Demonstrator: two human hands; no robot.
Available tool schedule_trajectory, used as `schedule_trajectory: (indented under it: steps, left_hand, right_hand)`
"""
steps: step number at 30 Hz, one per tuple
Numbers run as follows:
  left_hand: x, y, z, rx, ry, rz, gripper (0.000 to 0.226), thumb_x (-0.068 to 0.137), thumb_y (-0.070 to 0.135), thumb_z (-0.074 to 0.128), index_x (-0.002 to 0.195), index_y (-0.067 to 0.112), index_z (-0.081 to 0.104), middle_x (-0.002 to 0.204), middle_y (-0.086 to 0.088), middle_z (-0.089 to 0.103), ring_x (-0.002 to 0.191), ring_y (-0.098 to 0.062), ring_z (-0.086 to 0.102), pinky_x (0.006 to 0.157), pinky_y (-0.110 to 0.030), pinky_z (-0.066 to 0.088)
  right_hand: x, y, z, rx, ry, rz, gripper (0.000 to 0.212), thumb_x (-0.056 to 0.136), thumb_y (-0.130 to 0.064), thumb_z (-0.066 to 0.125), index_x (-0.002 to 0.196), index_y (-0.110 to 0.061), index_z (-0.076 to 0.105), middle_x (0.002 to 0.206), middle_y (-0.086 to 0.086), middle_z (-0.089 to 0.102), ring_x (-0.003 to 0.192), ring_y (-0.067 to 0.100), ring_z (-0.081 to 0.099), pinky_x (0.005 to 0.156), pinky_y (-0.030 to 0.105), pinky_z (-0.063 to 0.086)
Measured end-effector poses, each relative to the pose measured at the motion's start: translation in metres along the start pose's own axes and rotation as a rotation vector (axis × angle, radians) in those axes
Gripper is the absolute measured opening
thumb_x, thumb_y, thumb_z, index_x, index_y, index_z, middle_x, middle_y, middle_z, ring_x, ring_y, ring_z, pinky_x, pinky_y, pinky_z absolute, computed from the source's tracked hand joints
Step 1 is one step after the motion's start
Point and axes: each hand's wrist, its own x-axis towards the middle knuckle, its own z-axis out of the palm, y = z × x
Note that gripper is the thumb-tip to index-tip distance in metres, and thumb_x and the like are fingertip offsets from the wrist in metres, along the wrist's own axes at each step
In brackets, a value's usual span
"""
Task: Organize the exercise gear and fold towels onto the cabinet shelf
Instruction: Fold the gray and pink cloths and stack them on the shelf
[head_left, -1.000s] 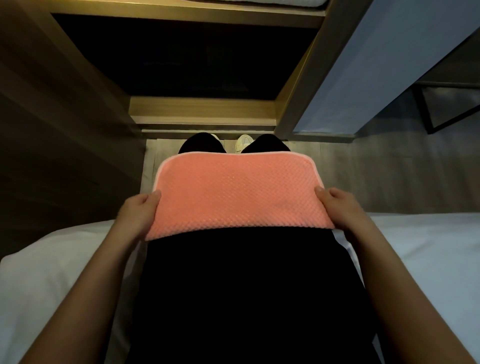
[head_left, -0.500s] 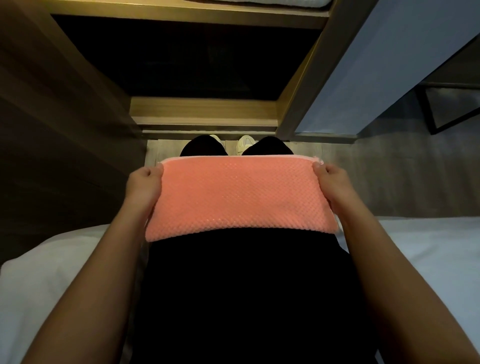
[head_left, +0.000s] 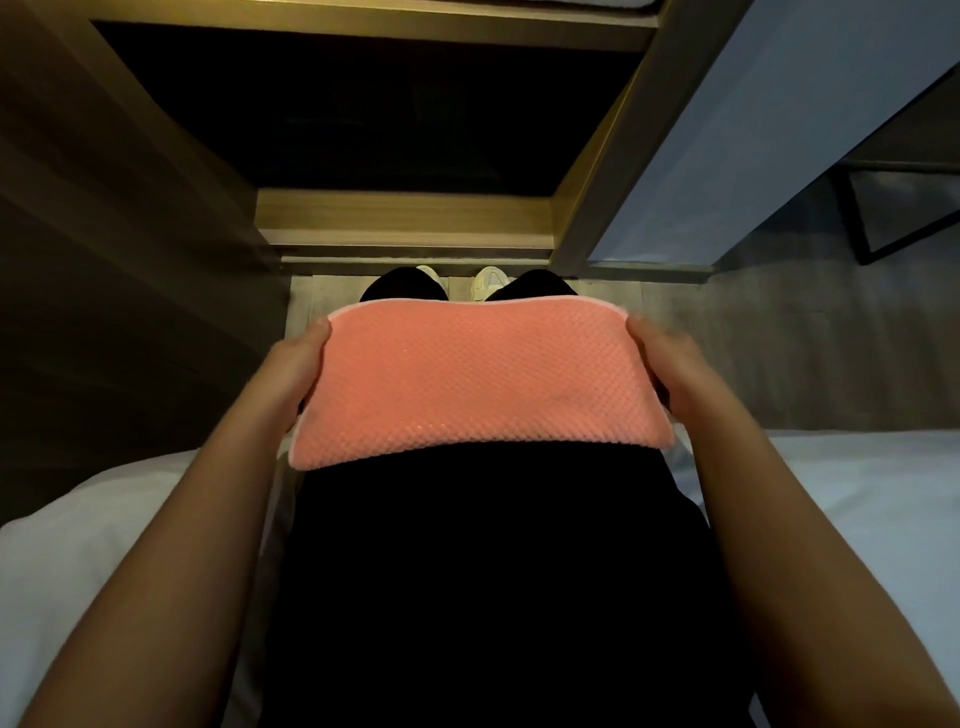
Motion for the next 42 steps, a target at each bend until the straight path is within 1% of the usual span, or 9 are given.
schedule_trajectory:
  steps: [5,12,17,20,26,30,34,38,42]
  left_hand:
    - [-0.015,-0.02,-0.012,0.066,-0.082,0.004,0.049,0.099,0.059,0.031,0.106,0.015,0.051,0.093,-0.005,0.054,0.081,-0.022,0.05,0.071,-0.038,0.038]
    - [-0.03,-0.043,-0.013,0.262,0.214,0.38,0.036,0.103,0.041,0.037,0.092,0.012,0.056,0.086,-0.005,0.054,0.075,-0.016,0.05,0.069,-0.036,0.041]
    - [-0.03,-0.045,-0.016,0.296,0.13,0.32,0.038,0.102,0.044,0.036,0.097,0.012,0.055,0.086,-0.004,0.052,0.076,-0.019,0.05,0.078,-0.042,0.045]
    - [-0.03,-0.048,-0.018,0.18,0.023,0.228,0.041,0.099,0.055,0.032,0.104,0.018,0.051,0.089,-0.001,0.053,0.079,-0.019,0.051,0.068,-0.036,0.043]
    - [-0.029,-0.063,-0.011,0.314,0.142,0.346,0.035,0.102,0.044,0.036,0.099,0.015,0.055,0.086,-0.003,0.054,0.075,-0.016,0.051,0.069,-0.036,0.045]
    - [-0.021,-0.067,-0.01,0.282,0.13,0.337,0.04,0.102,0.045,0.036,0.108,0.014,0.06,0.087,-0.001,0.055,0.076,-0.014,0.05,0.069,-0.036,0.041]
    - [-0.01,-0.053,-0.015,0.099,-0.08,0.134,0.055,0.097,0.061,0.033,0.119,0.018,0.058,0.089,0.001,0.058,0.081,-0.019,0.055,0.064,-0.033,0.038]
    - [0.002,-0.031,-0.011,0.042,-0.076,0.122,0.055,0.092,0.07,0.034,0.108,0.022,0.057,0.095,-0.005,0.062,0.088,-0.025,0.06,0.065,-0.034,0.041]
    - [0.011,-0.031,-0.002,0.055,0.108,0.232,0.044,0.098,0.052,0.042,0.095,0.014,0.063,0.093,-0.009,0.062,0.078,-0.02,0.057,0.058,-0.031,0.036]
  right_hand:
    - [-0.018,0.009,-0.009,0.014,-0.101,0.073,0.04,0.099,-0.051,0.041,0.093,-0.015,0.059,0.098,0.006,0.062,0.087,0.022,0.059,0.071,0.036,0.044]
    - [-0.031,0.024,-0.01,-0.21,0.206,-0.288,0.037,0.102,-0.038,0.039,0.076,-0.018,0.055,0.08,0.007,0.06,0.07,0.015,0.054,0.055,0.026,0.032]
    - [-0.034,0.037,-0.003,-0.293,0.065,-0.194,0.047,0.102,-0.039,0.039,0.11,0.0,0.064,0.096,0.013,0.062,0.073,0.017,0.053,0.071,0.031,0.038]
    - [-0.035,0.038,-0.007,-0.21,-0.005,-0.078,0.063,0.098,-0.055,0.038,0.13,-0.004,0.056,0.101,0.007,0.057,0.076,0.016,0.052,0.074,0.033,0.04]
    - [-0.041,0.051,-0.004,-0.358,0.115,-0.212,0.058,0.102,-0.042,0.04,0.109,0.011,0.064,0.103,0.027,0.065,0.08,0.03,0.059,0.07,0.034,0.042]
    - [-0.038,0.046,-0.006,-0.334,0.06,-0.155,0.06,0.099,-0.051,0.038,0.102,0.003,0.066,0.102,0.02,0.065,0.07,0.017,0.054,0.07,0.033,0.043]
    - [-0.022,0.03,-0.008,-0.191,-0.009,-0.02,0.073,0.094,-0.067,0.031,0.131,-0.008,0.055,0.128,0.017,0.058,0.097,0.026,0.057,0.083,0.038,0.042]
    - [-0.009,0.014,0.0,-0.087,-0.046,0.016,0.065,0.091,-0.071,0.035,0.12,-0.017,0.058,0.113,0.009,0.064,0.093,0.024,0.061,0.081,0.039,0.049]
    - [-0.002,0.019,0.006,-0.037,0.042,-0.013,0.051,0.096,-0.054,0.045,0.115,-0.01,0.063,0.094,0.004,0.065,0.078,0.018,0.06,0.059,0.029,0.041]
